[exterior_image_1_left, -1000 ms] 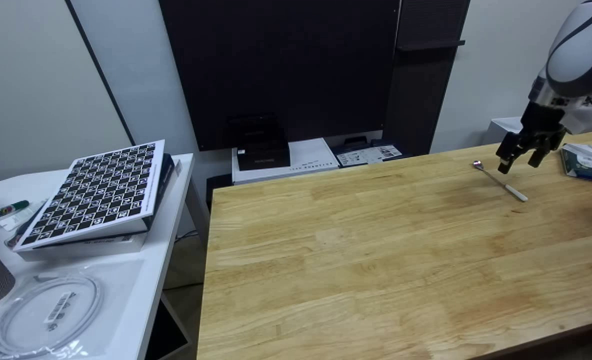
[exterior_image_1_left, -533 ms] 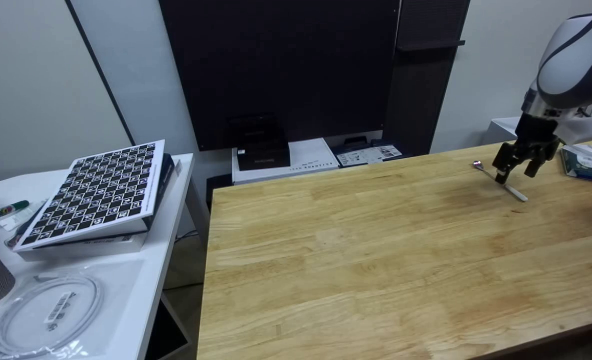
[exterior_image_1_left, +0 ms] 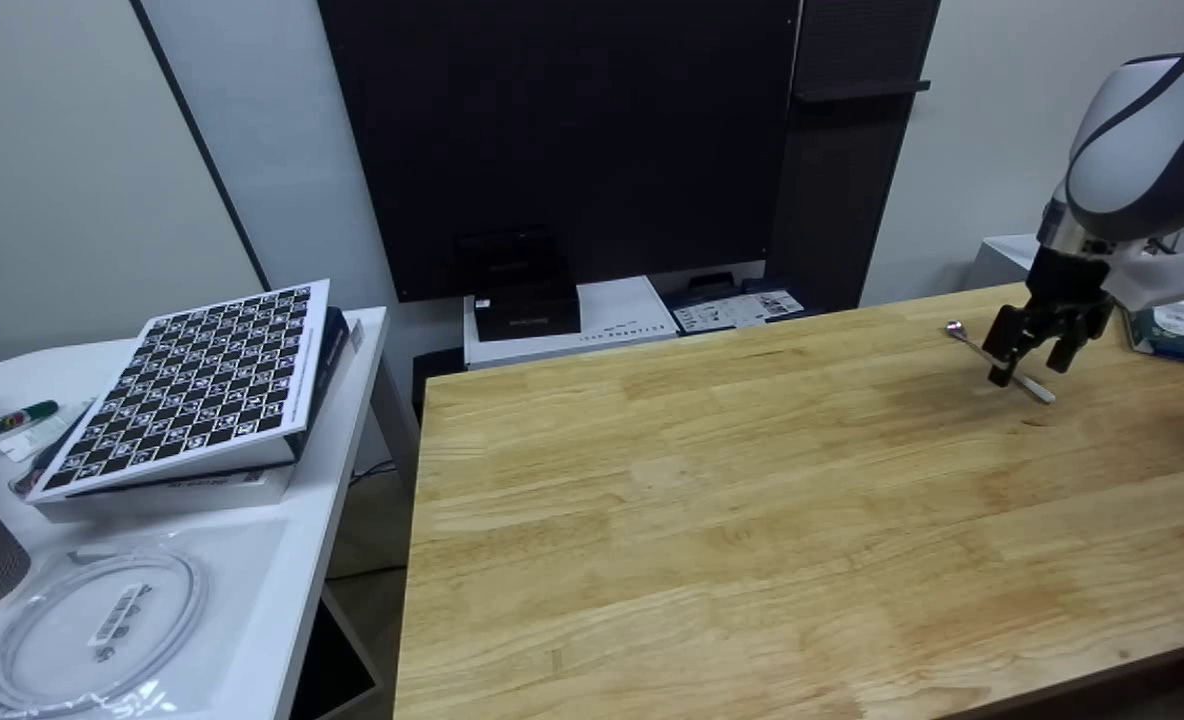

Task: Take the spoon from the table and place it in the white cup

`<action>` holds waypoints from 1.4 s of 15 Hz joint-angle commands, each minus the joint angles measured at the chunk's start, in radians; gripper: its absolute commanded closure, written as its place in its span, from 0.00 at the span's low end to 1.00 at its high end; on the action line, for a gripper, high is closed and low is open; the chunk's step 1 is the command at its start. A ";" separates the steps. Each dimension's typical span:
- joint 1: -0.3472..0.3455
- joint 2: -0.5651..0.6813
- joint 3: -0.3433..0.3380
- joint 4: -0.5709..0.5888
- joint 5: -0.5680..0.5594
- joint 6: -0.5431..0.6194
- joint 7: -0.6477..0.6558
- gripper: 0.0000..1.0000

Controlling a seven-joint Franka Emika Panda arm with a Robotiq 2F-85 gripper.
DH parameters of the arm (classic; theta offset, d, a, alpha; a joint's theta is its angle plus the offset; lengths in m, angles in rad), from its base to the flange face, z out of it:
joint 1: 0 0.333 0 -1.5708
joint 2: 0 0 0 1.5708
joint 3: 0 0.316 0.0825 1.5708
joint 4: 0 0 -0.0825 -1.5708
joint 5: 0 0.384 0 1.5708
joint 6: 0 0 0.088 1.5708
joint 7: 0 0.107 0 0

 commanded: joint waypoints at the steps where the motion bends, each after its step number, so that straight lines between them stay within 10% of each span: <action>1: -0.021 0.110 0.013 0.113 -0.007 0.000 0.025 0.25; 13: 0.003 0.114 -0.025 0.148 -0.005 -0.062 0.076 0.99; 21: -0.003 0.051 -0.043 0.173 0.007 -0.249 0.121 0.97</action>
